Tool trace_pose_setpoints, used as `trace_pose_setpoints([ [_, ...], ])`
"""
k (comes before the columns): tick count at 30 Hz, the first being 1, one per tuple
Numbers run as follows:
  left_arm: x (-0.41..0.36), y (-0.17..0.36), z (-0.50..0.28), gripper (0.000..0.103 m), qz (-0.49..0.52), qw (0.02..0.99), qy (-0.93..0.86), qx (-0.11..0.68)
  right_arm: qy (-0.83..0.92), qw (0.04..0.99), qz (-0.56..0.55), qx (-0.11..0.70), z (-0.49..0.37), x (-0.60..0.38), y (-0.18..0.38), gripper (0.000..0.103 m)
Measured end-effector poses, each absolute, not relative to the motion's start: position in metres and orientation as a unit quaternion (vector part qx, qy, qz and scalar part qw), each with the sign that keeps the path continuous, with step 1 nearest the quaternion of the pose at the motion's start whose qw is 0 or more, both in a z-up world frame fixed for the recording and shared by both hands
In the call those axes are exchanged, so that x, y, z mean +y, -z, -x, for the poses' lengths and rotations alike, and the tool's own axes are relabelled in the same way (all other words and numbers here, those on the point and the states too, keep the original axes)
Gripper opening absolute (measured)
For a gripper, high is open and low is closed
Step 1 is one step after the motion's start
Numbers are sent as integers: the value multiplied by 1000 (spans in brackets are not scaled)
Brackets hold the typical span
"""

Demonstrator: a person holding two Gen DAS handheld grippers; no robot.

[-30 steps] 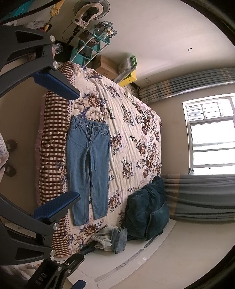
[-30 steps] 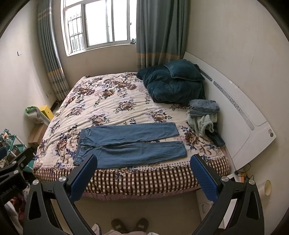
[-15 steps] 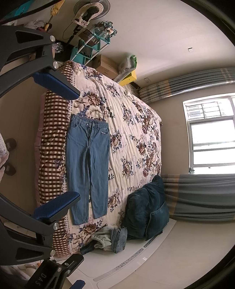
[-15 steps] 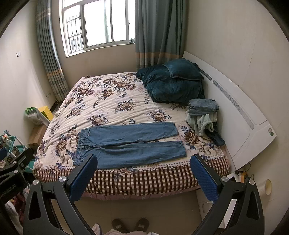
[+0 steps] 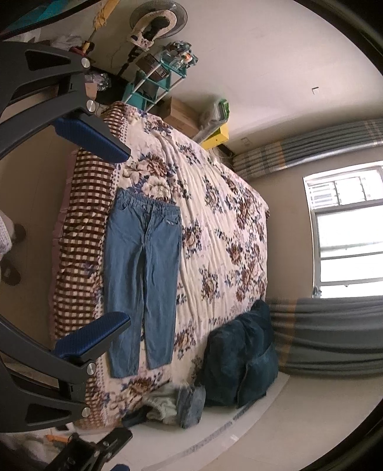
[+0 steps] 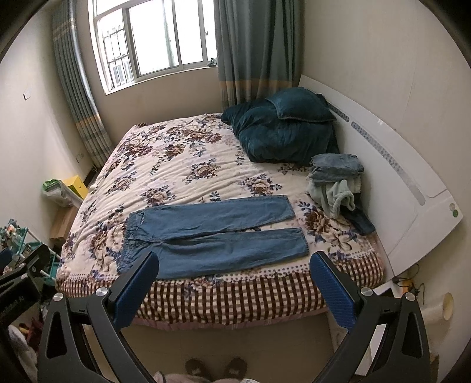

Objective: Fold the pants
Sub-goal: 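Lower both grippers onto the jeans leg hems and close on them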

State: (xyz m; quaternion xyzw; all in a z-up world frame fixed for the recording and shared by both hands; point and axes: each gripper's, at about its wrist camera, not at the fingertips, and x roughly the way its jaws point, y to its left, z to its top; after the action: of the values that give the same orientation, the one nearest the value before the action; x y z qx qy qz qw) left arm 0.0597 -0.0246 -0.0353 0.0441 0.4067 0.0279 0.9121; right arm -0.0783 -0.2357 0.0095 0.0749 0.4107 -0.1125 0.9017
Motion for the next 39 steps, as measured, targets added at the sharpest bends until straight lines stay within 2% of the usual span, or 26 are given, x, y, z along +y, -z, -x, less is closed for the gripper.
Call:
trace_pose_setpoints([
  [10, -40, 131, -179, 103, -71, 881, -43, 466, 143, 876, -93, 450, -35, -273, 78, 103],
  [24, -48, 279, -419, 103, -91, 827, -6, 555, 187, 807, -119, 547, -293, -299, 247, 103],
  [31, -63, 372, -518, 103, -112, 781, 38, 613, 159, 782, -66, 599, -425, -288, 357, 103],
  [39, -96, 501, -609, 102, -218, 699, 87, 676, 55, 715, 51, 695, -569, -267, 506, 103],
])
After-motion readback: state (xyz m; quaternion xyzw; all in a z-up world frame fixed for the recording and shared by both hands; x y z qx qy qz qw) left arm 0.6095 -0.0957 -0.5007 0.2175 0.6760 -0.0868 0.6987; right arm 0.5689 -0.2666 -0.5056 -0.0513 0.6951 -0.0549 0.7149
